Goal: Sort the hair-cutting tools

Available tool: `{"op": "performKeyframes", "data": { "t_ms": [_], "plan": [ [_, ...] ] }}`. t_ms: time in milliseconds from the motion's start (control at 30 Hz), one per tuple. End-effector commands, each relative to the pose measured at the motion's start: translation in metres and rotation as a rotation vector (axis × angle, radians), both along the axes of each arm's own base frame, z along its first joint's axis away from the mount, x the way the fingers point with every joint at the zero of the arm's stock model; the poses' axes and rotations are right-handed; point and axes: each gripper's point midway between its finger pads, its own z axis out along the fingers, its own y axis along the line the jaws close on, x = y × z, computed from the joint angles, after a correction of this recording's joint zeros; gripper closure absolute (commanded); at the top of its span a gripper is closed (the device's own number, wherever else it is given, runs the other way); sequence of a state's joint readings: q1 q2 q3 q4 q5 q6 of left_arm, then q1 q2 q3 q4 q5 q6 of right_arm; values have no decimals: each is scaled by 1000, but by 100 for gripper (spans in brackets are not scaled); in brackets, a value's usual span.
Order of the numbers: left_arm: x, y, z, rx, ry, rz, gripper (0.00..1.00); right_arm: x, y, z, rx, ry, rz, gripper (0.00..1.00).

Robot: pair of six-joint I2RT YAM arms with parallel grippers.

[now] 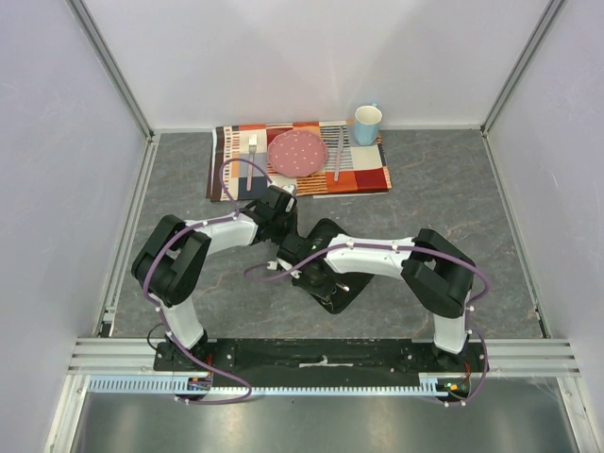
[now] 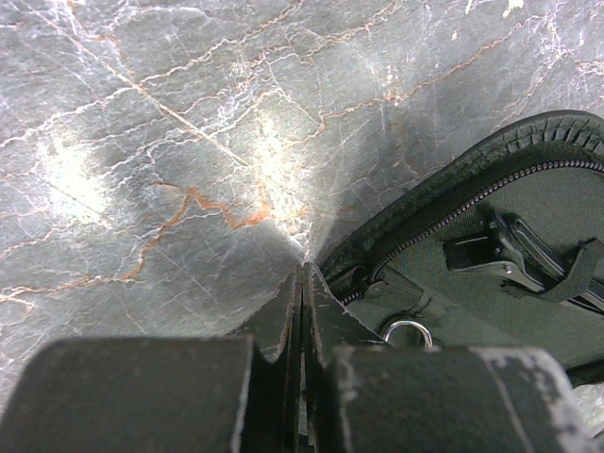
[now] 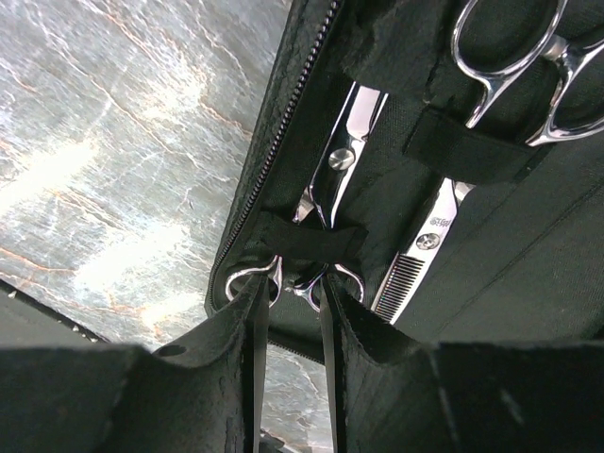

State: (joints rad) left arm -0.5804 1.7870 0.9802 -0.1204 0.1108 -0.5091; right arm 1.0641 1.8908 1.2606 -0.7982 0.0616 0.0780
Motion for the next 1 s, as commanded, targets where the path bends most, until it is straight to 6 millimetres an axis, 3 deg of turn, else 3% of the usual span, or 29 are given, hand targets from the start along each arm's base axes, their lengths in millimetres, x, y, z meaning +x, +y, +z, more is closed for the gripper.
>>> {"op": "performKeyframes", "data": {
  "t_ms": [0, 500, 700, 967],
  "plan": [
    [-33, -13, -13, -8, 102, -72, 97, 50, 48, 1, 164, -131, 17, 66],
    [-34, -17, -13, -8, 98, -87, 97, 69, 58, 1, 159, -163, 153, 67],
    [-32, -20, -10, -16, 91, -93, 97, 79, 66, 10, 216, -233, 167, 68],
    [-34, -17, -9, -8, 86, -99, 97, 81, 62, 2, 200, -252, 168, 68]
  ]
}}
